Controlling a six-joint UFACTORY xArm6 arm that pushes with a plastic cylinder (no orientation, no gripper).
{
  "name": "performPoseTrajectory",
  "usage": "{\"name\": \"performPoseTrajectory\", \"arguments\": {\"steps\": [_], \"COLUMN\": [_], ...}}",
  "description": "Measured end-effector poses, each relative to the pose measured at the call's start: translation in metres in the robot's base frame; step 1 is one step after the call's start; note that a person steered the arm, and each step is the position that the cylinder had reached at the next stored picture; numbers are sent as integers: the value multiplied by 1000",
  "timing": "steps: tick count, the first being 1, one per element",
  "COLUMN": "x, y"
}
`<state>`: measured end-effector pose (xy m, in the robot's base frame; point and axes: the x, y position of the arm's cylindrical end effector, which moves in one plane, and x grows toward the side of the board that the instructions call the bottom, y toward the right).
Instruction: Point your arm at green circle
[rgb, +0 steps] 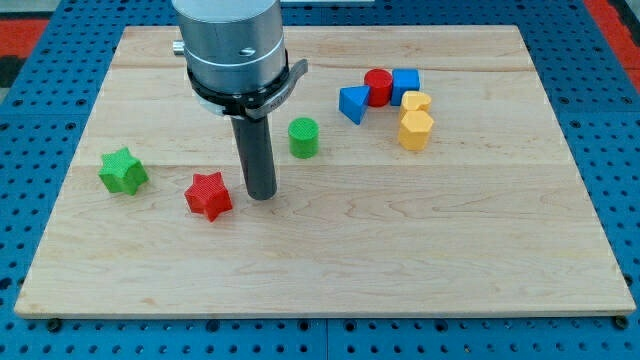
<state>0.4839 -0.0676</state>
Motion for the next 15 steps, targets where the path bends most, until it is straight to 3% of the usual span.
{"name": "performPoseTrajectory", "arguments": {"steps": [7,15], "x": [15,-60], "y": [-1,9]}}
